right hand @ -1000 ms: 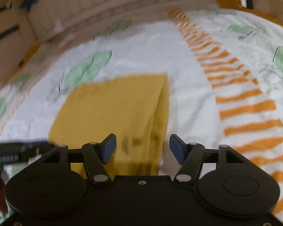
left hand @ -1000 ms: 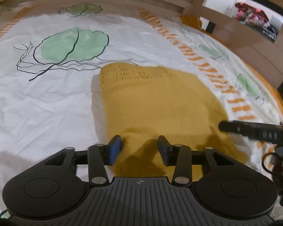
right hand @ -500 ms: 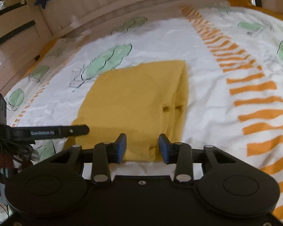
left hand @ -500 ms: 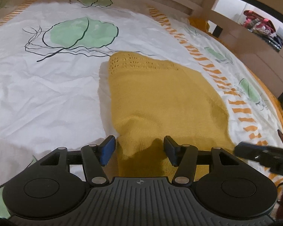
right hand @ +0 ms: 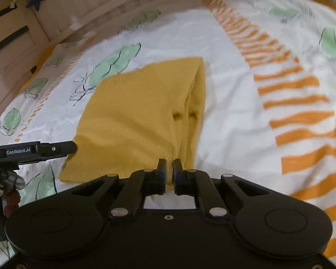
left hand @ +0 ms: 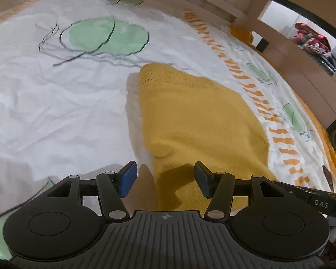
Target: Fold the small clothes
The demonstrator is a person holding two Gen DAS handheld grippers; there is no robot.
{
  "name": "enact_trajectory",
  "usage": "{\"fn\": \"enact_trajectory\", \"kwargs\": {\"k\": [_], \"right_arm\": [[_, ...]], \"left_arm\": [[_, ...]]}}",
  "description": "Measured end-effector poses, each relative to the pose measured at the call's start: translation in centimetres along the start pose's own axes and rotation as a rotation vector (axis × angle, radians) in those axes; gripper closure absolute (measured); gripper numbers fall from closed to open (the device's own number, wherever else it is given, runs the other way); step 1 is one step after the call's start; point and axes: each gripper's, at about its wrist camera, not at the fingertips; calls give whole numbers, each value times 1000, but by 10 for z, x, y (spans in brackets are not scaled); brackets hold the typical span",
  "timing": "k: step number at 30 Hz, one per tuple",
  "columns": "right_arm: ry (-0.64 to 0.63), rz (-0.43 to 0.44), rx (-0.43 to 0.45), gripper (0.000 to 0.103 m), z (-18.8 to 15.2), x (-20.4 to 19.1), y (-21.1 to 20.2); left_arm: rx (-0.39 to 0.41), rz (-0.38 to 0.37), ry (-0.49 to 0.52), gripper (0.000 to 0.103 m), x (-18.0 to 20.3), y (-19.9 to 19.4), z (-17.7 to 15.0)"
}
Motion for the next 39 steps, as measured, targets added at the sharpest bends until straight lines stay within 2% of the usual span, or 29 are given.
{"fn": "enact_trajectory", "kwargs": {"k": [1,3,5,7,10,12,13,17,19,21,23,25,28,33,39], "right_arm": [[0,6,9,80,1,-1,-2],[2,16,48,77,7,-1,-7],[6,22,90,42,14,1,-11],[16,38,123,28,24,4,-12],[32,52,146,28,39,10,-5],[41,48,155,28,47,16,3],[54,51,153,28,51,19,7],[108,76,137,28,61,33,22],[122,77,123,27,64,39,30],[130,81,106,24,67,45,38],[140,93,83,16,69,50,49],[154,106,60,16,70,54,58],[161,130,36,15,71,59,73],[201,232,40,13,73,66,92],[262,333,58,12,82,69,117]], "left_arm": [[-6,-2,-11,49,-2,1,-1],[-23,-10,-35,49,-5,4,-2],[-40,-22,-62,49,-9,7,-4],[-60,-49,-92,49,-11,10,-5],[-82,-96,-138,50,-10,15,-11],[-79,-109,-145,64,-6,14,-17],[-81,-109,-139,76,-4,13,-19],[-86,-127,-196,80,-11,7,-25],[-94,-140,-227,80,-15,6,-24],[-85,-135,-215,79,-15,6,-20],[-56,-117,-211,68,-15,8,-16],[-36,-107,-226,64,-15,12,-14],[-42,-129,-221,60,-15,21,-13],[-35,-179,-176,57,-8,34,-10],[-51,-272,-242,56,-11,56,-1]]}}
Point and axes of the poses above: each gripper's, at about its wrist camera, not at the fingertips, and y roughly the way its jaws point, x to its right, z to its top, and after that the axes turned 5 degrees about x, right-handed
